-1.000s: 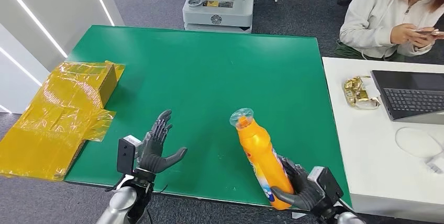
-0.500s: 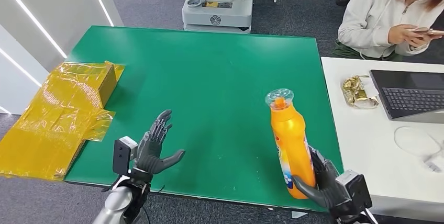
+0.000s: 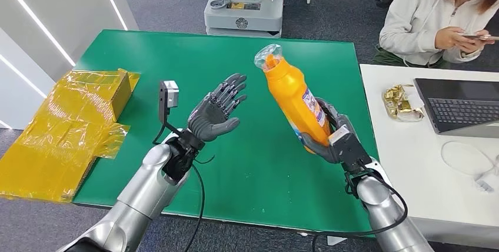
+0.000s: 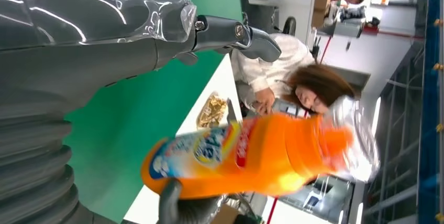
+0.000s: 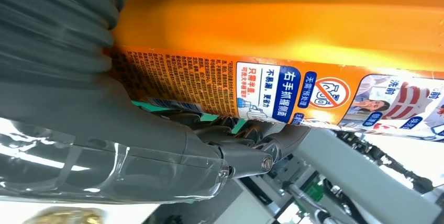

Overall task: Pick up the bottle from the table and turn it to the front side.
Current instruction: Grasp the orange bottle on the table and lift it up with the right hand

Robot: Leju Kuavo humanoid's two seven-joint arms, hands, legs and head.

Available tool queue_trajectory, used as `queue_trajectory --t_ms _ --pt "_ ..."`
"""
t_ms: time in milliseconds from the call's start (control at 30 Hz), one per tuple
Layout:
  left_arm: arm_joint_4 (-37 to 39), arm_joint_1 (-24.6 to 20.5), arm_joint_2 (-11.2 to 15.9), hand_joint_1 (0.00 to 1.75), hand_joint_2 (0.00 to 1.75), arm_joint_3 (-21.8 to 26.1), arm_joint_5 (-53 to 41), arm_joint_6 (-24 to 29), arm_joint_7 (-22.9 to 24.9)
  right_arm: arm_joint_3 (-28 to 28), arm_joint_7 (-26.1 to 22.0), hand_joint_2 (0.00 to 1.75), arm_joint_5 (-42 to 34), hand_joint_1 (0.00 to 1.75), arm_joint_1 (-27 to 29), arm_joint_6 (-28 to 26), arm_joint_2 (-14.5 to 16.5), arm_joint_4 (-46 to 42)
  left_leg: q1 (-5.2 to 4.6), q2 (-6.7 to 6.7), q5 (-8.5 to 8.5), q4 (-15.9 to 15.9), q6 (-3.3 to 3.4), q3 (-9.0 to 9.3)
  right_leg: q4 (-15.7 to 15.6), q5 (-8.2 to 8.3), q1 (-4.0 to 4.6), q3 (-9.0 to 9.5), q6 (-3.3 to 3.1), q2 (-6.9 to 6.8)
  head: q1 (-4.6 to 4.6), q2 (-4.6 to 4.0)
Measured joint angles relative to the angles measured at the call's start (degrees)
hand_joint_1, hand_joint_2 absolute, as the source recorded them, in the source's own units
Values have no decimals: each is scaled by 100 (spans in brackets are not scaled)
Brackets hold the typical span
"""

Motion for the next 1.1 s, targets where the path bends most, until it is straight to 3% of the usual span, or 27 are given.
queue_trajectory --t_ms 233,400,700,967,1100 --pt "354 -434 -43 0 175 -206 113 45 54 525 -17 175 106 175 -402 -360 194 356 1 0 -1 -2 0 -7 1 -1 1 -9 -1 0 -1 0" --pt "516 -747 -48 0 175 -230 -16 359 -111 895 71 175 79 175 -547 -493 270 381 2 0 0 -4 0 -10 2 -1 2 -12 -1 0 -1 0" --pt "572 -1024 -18 0 175 -148 -189 765 -334 1317 287 175 369 175 -448 -1137 232 77 0 -1 0 -2 -1 -11 1 -1 1 -12 0 -1 -1 0" --pt "560 -1157 -86 0 175 -24 388 468 146 1332 452 175 551 175 -220 -1216 46 -114 0 -2 0 -1 0 -10 -1 -1 0 -12 0 -1 -1 0" --pt "541 -1110 -131 0 175 -19 800 157 477 1305 411 175 861 175 -44 -1519 -38 -116 0 -1 -1 -1 0 -10 -1 -1 0 -12 0 -1 0 0"
